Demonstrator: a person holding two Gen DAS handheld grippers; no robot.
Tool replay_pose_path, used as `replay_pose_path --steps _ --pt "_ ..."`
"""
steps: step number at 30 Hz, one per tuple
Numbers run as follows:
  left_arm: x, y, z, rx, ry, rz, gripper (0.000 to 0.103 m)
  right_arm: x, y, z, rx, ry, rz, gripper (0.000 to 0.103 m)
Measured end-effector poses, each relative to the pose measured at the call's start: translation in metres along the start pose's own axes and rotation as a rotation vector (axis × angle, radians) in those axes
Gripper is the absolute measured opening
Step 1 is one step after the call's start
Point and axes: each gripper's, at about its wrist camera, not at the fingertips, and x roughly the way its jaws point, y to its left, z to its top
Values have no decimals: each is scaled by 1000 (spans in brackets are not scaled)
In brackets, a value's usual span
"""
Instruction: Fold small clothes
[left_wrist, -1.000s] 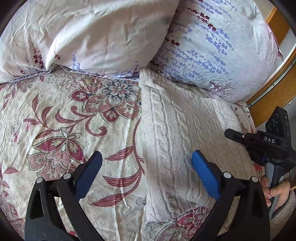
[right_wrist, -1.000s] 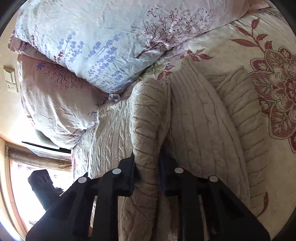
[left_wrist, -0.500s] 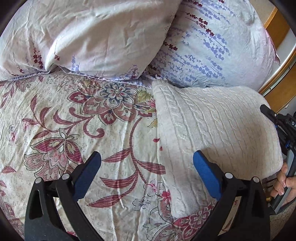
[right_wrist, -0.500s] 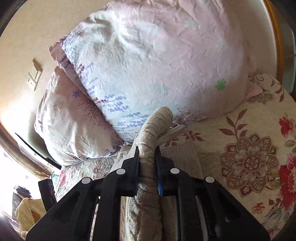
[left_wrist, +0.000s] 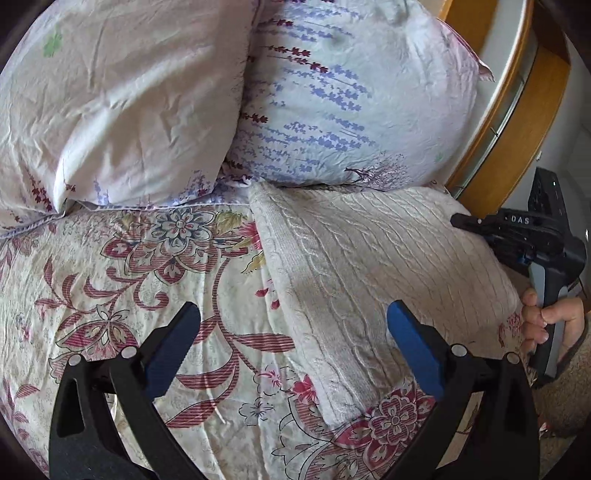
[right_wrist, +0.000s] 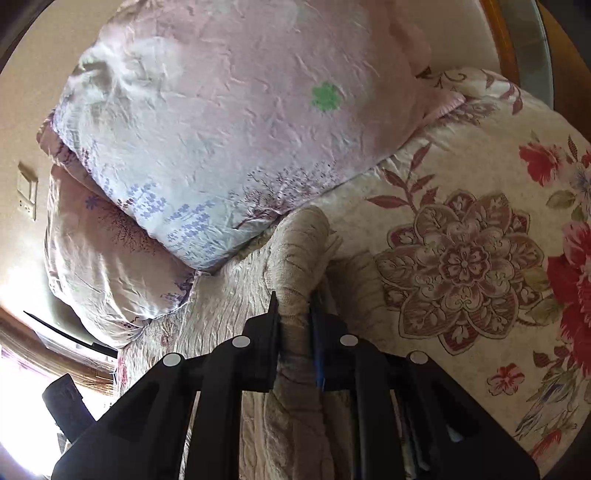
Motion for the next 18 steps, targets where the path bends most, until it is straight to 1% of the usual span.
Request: replay_pose_path --steps 2,4,7,10,14,18 --pt "5 -9 -3 51 19 35 101 7 -6 -2 15 23 -23 15" --pt "10 -13 -5 72 42 74 101 16 -19 -8 56 54 -51 15" --pt "18 -14 -6 78 76 112 101 25 -34 -16 103 70 -62 15" --pt "22 -13 -7 79 96 149 101 24 -36 -18 117 67 -69 15" --pt "22 -12 -8 81 98 155 101 16 -36 -21 116 56 -82 15" --pt "22 -13 -10 86 104 157 101 18 -45 -23 159 66 -67 16"
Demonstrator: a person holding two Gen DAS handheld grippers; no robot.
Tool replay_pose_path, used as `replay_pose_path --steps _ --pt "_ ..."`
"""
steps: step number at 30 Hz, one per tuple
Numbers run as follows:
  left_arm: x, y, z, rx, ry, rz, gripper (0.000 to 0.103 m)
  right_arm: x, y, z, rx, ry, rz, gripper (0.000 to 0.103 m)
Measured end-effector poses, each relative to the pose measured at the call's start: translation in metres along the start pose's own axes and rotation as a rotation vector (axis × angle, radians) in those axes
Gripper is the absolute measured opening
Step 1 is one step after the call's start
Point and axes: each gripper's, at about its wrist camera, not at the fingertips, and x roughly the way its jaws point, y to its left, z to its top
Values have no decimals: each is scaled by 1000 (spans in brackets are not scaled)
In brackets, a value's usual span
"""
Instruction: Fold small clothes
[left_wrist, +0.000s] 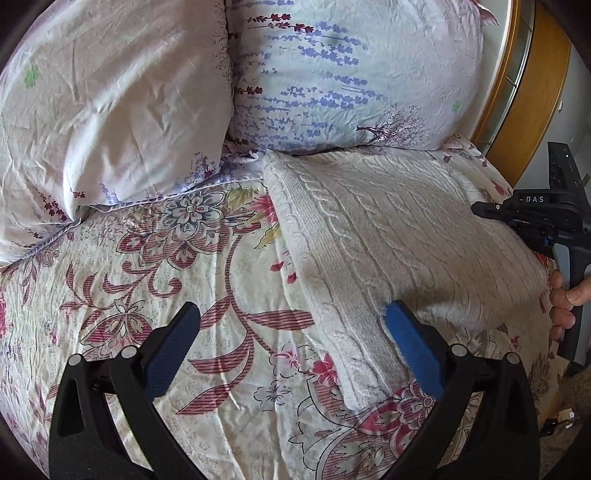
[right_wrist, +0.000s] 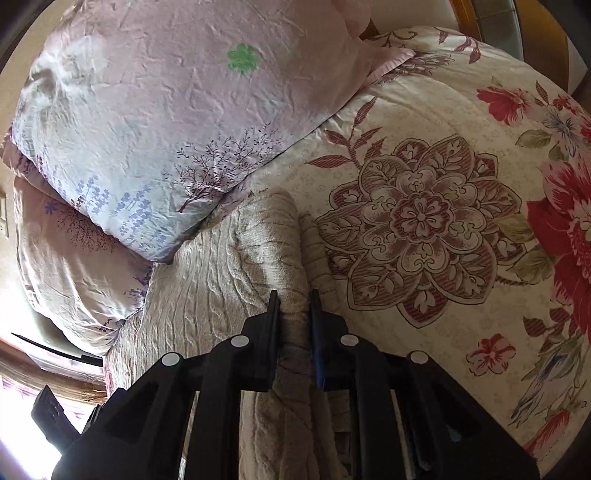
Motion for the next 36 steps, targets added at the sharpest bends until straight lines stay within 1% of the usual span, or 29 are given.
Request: replay_pose_path --steps 3,5,7,8,9,12,15,17,18,20,23,25,27,29,32,34,36 --pt "-1 -2 -1 17 0 17 101 -9 5 0 -28 -10 -20 19" --pt "-2 -3 -1 25 0 22 101 -17 7 -1 -41 -12 -28 25" --pt "-3 -4 -2 36 5 34 101 -28 7 -3 -48 -16 -24 35" --pt "-4 -4 -2 43 5 36 101 -34 7 -5 -52 -21 -23 46" --pt "-5 -5 -3 47 5 38 101 -40 7 -8 -59 -27 -23 53" --pt "-8 -6 -6 57 8 43 101 -54 6 -19 -81 -27 -13 53" --pt "-11 -7 -9 71 10 51 101 -59 5 -31 -92 5 -9 53" --pt "-19 -7 -14 94 -9 49 101 -58 7 -40 -105 30 -5 53" --pt "-23 -8 -18 110 -21 38 101 -58 7 -45 -116 40 -7 53" --pt "-30 -8 -27 143 -36 -8 101 -55 9 -54 -132 66 -10 53" --pt "-32 -13 -37 184 -33 -58 101 -50 11 -62 -134 91 -3 53" --pt "-30 -18 -40 197 -25 -77 101 -47 11 -64 -129 94 6 53" --pt "-23 -25 -41 210 -10 -80 101 -45 13 -64 -132 93 10 53" --pt "-14 -30 -42 227 13 -68 101 -45 14 -65 -136 91 10 53" --pt "-2 -32 -43 241 42 -9 101 -45 12 -64 -124 84 18 52" --pt "3 -25 -44 207 50 20 101 -44 11 -63 -113 85 24 52" --pt "7 -16 -43 163 52 33 101 -42 11 -63 -109 88 23 52"
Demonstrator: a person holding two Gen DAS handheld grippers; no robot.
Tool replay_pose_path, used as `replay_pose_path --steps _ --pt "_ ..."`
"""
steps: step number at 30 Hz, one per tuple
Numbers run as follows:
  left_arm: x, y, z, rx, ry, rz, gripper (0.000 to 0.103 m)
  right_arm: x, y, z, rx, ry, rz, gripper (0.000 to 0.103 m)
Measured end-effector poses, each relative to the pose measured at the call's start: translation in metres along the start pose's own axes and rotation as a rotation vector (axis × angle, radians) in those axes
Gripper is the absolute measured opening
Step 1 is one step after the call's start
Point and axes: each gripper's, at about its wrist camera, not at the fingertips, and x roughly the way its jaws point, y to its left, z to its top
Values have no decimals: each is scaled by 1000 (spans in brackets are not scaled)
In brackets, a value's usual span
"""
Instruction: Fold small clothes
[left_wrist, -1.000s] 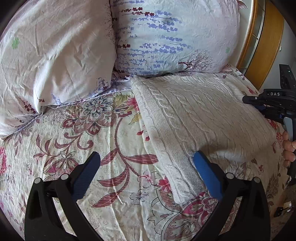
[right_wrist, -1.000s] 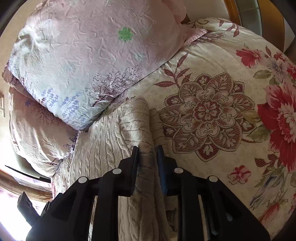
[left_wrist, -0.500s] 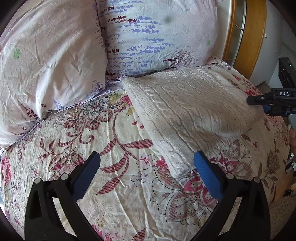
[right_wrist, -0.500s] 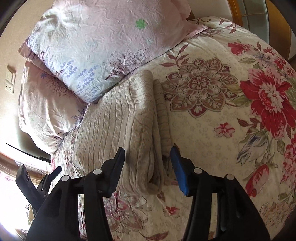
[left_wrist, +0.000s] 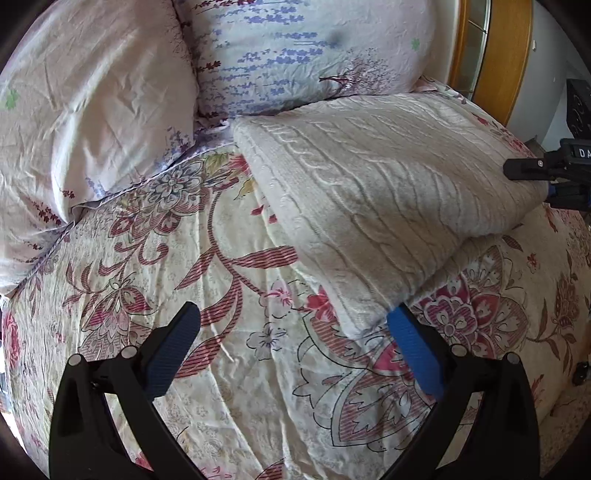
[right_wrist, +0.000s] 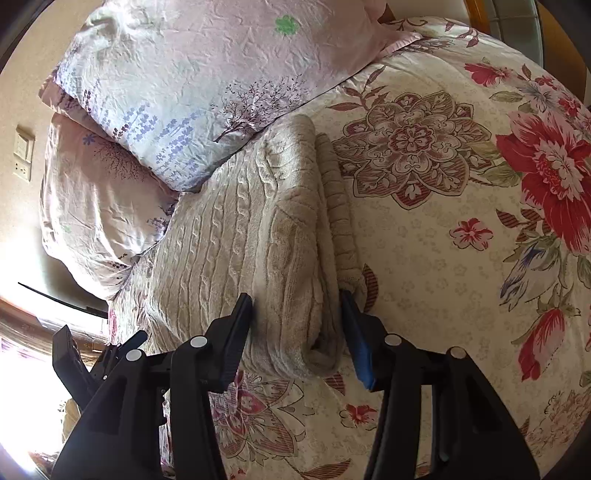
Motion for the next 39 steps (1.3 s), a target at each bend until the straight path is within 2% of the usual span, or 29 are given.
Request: replay_pose_path --steps 5,7,8,9,12,16,17,20,22,26,31,32,33,34,35,37,39 --pt "2 8 -2 -45 -9 18 101 3 2 0 -4 5 -6 52" --pt "0 11 -1 -85 -31 19 101 2 5 -1 -24 -10 -12 37" --pt "-3 17 -1 -128 -48 9 101 0 8 -2 -43 -24 -15 23" --pt "-6 25 -1 -184 -67 -12 100 -3 11 -2 -60 -40 -9 20" --pt "-12 48 -6 -321 -109 -51 100 -12 22 -3 -111 -81 20 18" --pt "-17 54 -9 -368 -144 -34 100 -19 35 -6 -176 -142 38 16" --pt "-16 55 -10 -376 -141 -39 100 -20 36 -6 -186 -151 16 16" --pt "-3 57 -15 -389 -61 -62 100 -4 22 -7 -156 -87 -67 16" --pt "9 60 -23 -415 3 -84 100 7 6 -15 -109 -43 -88 16" --pt "12 55 -26 -383 18 -60 100 12 -8 -23 -45 -42 -57 16" --pt "8 47 -24 -296 14 -20 101 12 -8 -19 -57 -23 -55 18" --pt "4 47 -23 -270 8 -11 101 11 -6 -18 -67 -21 -66 24" --pt "0 47 -23 -247 1 -5 101 8 -5 -16 -75 -22 -86 37" --pt "-5 48 -24 -228 -5 1 101 5 -5 -14 -79 -30 -104 41" --pt "-10 50 -26 -215 -8 22 101 1 -6 -11 -77 -40 -107 45" --pt "-18 59 -32 -206 -4 77 101 -5 -6 -3 -76 -59 -106 45" --pt "-25 73 -38 -232 1 87 101 -10 -3 9 -81 -83 -107 47"
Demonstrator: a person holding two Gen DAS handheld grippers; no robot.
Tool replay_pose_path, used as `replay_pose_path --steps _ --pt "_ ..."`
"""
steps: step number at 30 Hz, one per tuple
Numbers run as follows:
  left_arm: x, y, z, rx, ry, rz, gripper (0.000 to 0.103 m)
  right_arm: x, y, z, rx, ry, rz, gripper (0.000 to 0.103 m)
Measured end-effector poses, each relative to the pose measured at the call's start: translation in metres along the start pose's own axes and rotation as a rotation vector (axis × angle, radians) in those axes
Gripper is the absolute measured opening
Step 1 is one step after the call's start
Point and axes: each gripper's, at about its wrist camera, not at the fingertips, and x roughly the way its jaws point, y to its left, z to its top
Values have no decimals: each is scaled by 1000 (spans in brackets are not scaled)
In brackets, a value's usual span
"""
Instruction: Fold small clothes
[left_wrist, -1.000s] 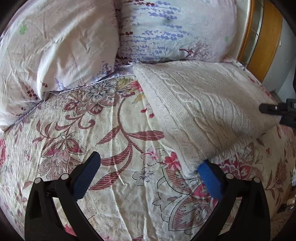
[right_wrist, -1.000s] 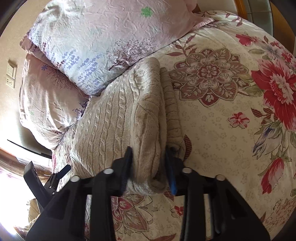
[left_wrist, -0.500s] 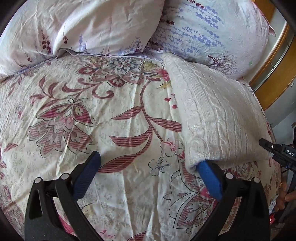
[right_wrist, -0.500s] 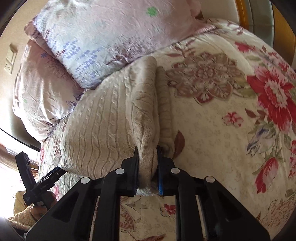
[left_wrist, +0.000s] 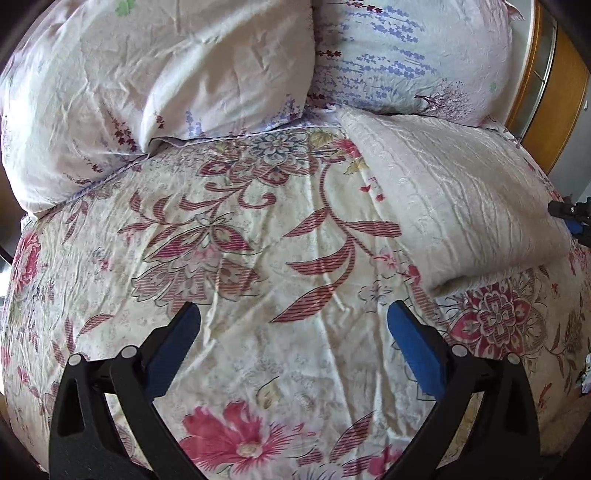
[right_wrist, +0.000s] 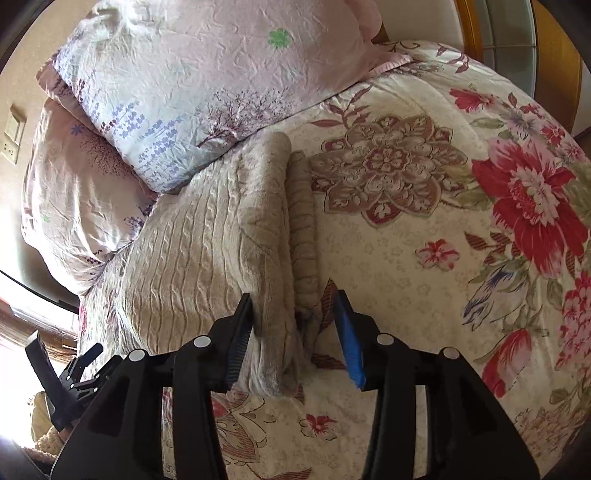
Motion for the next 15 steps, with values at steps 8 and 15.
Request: replay_pose_path --steps 8,15 --pt "-16 -9 66 -72 -120 -109 101 12 -14 63 151 -22 90 54" --pt "10 -100 114 119 -53 -134 101 58 -10 89 175 66 73 54"
